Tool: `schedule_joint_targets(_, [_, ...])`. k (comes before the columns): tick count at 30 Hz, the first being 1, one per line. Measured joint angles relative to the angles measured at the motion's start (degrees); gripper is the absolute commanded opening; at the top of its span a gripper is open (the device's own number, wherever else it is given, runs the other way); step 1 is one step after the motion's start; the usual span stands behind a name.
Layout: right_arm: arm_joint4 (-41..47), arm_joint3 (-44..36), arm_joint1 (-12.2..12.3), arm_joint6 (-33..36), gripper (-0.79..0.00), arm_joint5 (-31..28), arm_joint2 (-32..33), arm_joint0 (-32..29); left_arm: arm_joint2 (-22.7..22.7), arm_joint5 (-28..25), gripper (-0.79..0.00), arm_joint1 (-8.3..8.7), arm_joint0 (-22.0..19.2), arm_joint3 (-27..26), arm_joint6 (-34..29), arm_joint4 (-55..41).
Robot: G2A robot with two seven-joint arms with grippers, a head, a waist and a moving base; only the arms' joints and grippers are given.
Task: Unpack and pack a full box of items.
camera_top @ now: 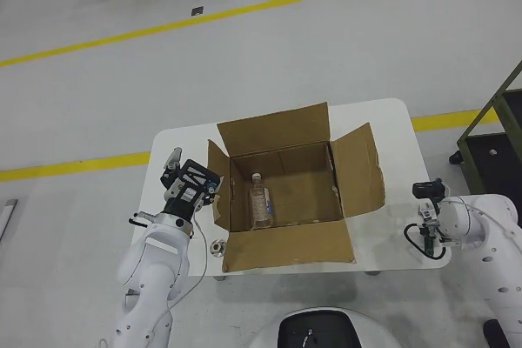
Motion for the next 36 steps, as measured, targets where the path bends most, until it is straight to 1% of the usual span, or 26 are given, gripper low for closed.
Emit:
schedule_joint_targets(6, [0.25, 0.59, 0.02, -0.45, -0.508, 0.01, -0.34, 0.25, 0.00, 0.00, 0.000, 0.00, 0.00, 0.00, 0.00, 0.00])
schedule_joint_targets(18, [0.81, 1.37, 0.07, -1.48, -0.502, 0.28, -0.97, 0.14, 0.00, 0.00, 0.000, 0.00, 0.00, 0.00, 0.00, 0.00])
schedule_joint_targets(25, [0.95, 1.72, 0.13, -1.78, -0.511, 0.40, -1.18, 0.15, 0.00, 0.00, 0.000, 0.00, 0.00, 0.00, 0.00, 0.00])
schedule_joint_targets(28, [1.08, 1.56, 0.17, -1.78, -0.573, 0.48, -1.10, 0.18, 0.00, 0.00, 0.000, 0.00, 0.00, 0.00, 0.00, 0.00])
schedule_joint_targets(29, [1.06, 1.50, 0.19, -1.78, -0.603, 0.48, -1.09, 0.17, 0.00, 0.00, 0.000, 0.00, 0.00, 0.00, 0.00, 0.00])
schedule_joint_targets(30, [0.99, 1.44, 0.21, -1.79, -0.662, 0.50, -1.08, 0.15, 0.00, 0.00, 0.000, 0.00, 0.00, 0.00, 0.00, 0.00])
schedule_joint_targets(32, [0.93, 1.32, 0.25, -1.86, -0.699, 0.60, -1.02, 0.10, 0.00, 0.00, 0.000, 0.00, 0.00, 0.00, 0.00, 0.00])
schedule_joint_targets(33, [0.88, 1.26, 0.27, -1.87, -0.776, 0.63, -1.01, 0.07, 0.00, 0.00, 0.000, 0.00, 0.00, 0.00, 0.00, 0.00])
schedule_joint_targets(36, [0.76, 0.93, 0.34, -1.82, -0.785, 0.65, -0.91, 0.00, 0.00, 0.00, 0.000, 0.00, 0.00, 0.00, 0.00, 0.00])
